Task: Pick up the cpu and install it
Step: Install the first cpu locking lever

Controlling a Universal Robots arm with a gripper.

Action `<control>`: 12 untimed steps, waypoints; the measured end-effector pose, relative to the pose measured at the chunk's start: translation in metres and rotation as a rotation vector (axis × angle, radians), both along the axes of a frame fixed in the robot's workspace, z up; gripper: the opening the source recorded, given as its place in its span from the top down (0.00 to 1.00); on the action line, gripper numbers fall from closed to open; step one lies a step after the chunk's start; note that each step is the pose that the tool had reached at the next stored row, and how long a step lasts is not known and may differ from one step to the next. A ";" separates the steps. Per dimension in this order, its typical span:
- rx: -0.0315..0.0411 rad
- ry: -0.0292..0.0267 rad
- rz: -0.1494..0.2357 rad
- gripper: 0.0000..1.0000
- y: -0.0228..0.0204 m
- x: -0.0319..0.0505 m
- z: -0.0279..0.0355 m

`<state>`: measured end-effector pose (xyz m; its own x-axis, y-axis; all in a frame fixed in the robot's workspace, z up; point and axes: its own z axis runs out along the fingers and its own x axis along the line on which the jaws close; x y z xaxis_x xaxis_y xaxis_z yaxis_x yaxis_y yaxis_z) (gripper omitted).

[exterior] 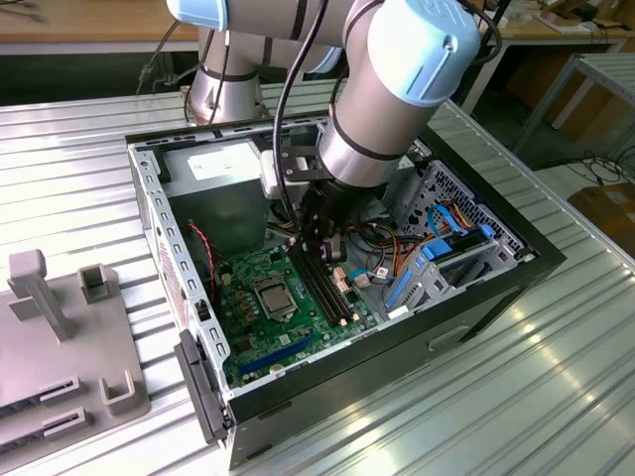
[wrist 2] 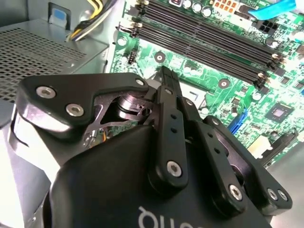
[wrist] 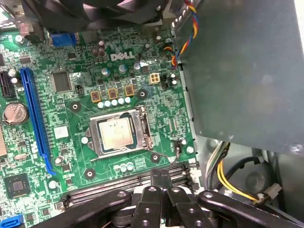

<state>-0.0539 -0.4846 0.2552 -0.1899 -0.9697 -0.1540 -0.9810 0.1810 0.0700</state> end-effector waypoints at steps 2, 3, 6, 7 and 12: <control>-0.0006 0.0000 0.000 0.89 0.0028 0.0001 0.0029; -0.0012 0.0001 0.000 0.89 0.0044 0.0002 0.0037; -0.0030 0.0009 0.000 0.89 0.0102 0.0014 0.0039; -0.0049 0.0013 0.000 0.89 0.0126 0.0015 0.0040; -0.0116 0.0015 0.000 0.89 0.0242 0.0016 0.0040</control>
<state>-0.0524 -0.4603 0.2591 -0.1896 -0.9715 -0.1425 -0.9810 0.1813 0.0693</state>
